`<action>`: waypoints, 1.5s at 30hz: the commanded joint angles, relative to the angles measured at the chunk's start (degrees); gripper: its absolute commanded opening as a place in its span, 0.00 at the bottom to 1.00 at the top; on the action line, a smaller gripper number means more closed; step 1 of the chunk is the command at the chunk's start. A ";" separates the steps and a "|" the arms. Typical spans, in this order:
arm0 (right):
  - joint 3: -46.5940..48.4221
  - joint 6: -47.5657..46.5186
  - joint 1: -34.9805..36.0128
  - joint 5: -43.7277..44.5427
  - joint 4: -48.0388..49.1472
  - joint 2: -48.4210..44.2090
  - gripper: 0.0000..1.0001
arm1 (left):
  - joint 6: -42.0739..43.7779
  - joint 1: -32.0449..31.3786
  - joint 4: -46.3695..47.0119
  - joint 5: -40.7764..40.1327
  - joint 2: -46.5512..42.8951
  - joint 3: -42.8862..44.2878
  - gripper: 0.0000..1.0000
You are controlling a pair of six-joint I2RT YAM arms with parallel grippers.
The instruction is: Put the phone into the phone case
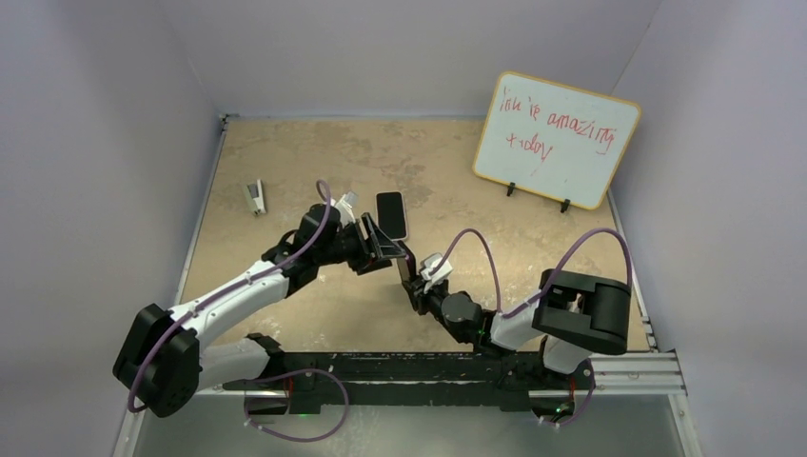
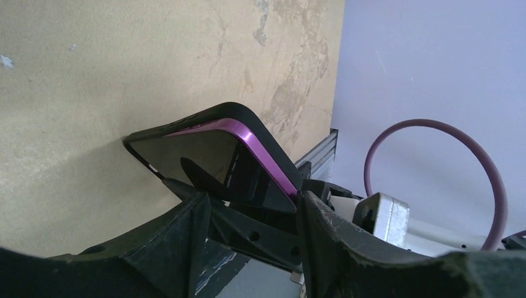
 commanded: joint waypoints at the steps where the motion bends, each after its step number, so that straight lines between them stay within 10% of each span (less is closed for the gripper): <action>1: -0.13 0.91 0.78 -0.30 -0.97 1.26 0.31 | 0.77 -1.47 -4.87 -3.01 1.26 -4.64 0.53; 13: 0.27 0.38 0.91 0.66 -1.01 1.37 0.33 | 1.17 -3.07 -5.91 -5.66 3.96 -7.21 0.50; 17: -0.26 0.46 0.91 0.58 -0.05 0.25 0.17 | 1.65 -3.04 -5.45 -5.61 4.30 -5.83 0.50; 21: -0.10 -0.18 0.89 -0.29 -2.33 -4.57 0.00 | 6.08 -2.11 -7.47 -4.20 3.34 2.06 0.62; 28: 4.96 5.22 0.84 -8.86 -26.48 -19.43 0.00 | 26.34 0.67 -18.88 -3.58 -2.20 19.08 0.79; 45: 13.89 16.11 0.47 -43.10 -52.95 -53.23 0.00 | 34.61 2.01 -2.15 32.78 -15.47 13.05 0.82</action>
